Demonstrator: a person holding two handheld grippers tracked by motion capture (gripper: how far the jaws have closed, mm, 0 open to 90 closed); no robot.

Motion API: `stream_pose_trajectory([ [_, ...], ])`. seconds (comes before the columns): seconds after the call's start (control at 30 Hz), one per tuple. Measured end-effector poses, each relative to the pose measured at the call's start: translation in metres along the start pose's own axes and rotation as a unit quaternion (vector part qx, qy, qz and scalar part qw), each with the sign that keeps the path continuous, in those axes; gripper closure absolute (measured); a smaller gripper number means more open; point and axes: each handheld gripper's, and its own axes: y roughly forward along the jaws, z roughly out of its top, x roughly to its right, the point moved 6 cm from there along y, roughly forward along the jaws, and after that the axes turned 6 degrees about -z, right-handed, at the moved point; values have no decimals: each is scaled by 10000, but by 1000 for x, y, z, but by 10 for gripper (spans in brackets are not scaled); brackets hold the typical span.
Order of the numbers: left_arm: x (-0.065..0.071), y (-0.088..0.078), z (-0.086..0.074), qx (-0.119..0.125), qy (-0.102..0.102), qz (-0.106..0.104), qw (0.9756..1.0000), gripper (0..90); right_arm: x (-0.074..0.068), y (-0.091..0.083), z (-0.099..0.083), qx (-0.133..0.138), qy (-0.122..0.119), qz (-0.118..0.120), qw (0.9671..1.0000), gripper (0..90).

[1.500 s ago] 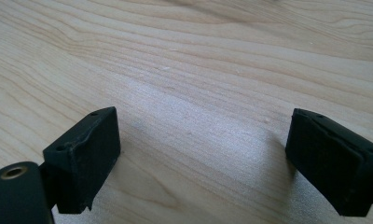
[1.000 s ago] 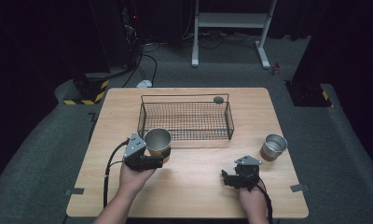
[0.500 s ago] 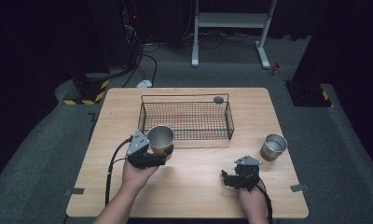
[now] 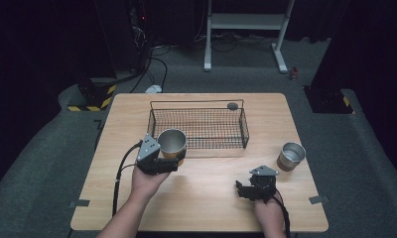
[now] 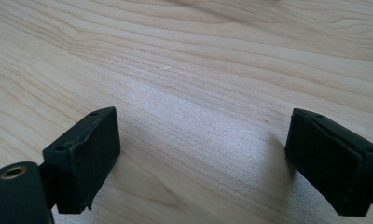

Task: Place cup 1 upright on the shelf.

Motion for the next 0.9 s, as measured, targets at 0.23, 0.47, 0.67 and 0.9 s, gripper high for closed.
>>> stream_pose_trajectory([
  [0.23,-2,5,2,-35,-39,-31,10000,156,0,0,0,0,0,1,10000,99],
  [0.47,-2,9,6,-74,-41,-105,9999,156,0,1,1,7,-54,49,10000,94],
  [0.67,-8,10,6,-76,-125,-177,9997,156,0,1,1,14,-70,58,10000,93],
  [0.9,-12,9,5,-117,-196,-121,9997,156,0,1,1,11,-68,62,10000,93],
])
